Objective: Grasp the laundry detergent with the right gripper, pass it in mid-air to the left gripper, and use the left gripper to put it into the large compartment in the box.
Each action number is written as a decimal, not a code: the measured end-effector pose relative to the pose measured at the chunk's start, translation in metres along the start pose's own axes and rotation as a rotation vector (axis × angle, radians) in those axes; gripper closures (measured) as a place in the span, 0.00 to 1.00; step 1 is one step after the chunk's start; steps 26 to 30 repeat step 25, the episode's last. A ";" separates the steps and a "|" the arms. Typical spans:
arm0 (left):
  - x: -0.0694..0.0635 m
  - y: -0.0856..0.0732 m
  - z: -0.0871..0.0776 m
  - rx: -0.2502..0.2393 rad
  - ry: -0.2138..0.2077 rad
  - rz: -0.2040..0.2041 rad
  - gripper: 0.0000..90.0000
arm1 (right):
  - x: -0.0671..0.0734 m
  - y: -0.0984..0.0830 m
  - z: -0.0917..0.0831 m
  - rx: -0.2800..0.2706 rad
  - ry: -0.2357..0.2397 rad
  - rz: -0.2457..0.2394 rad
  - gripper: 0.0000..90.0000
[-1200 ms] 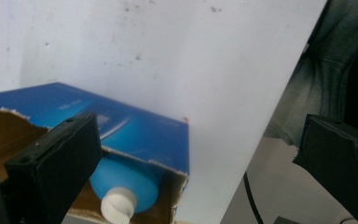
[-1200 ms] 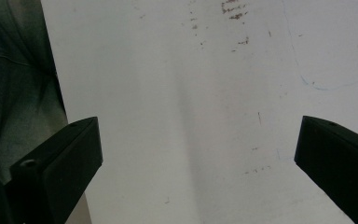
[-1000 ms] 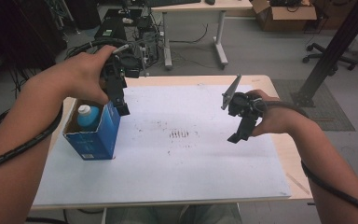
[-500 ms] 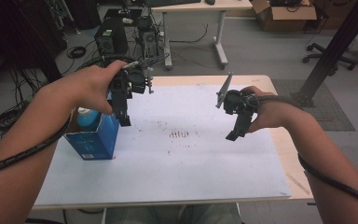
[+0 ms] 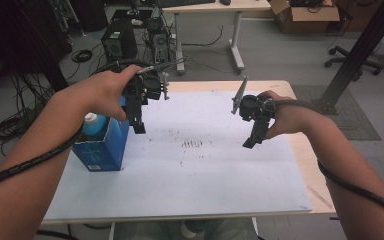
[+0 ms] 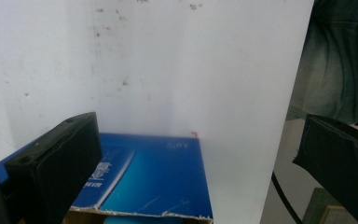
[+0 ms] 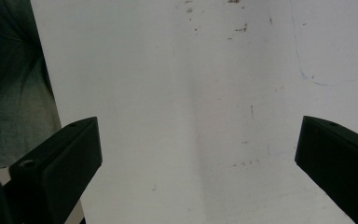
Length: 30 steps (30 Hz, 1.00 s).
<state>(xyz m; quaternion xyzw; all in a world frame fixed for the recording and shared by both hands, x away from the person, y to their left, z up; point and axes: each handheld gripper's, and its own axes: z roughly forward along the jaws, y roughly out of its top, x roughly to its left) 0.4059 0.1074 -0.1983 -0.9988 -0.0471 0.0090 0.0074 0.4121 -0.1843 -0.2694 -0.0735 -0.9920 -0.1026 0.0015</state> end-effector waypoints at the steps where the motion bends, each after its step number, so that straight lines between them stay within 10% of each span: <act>1: 0.000 0.000 0.000 0.000 0.000 0.000 0.00 | 0.000 0.000 -0.001 -0.002 -0.001 -0.002 0.01; 30: 0.004 -0.001 -0.003 -0.014 -0.006 -0.014 0.00 | -0.001 0.004 -0.001 0.000 -0.001 -0.021 0.01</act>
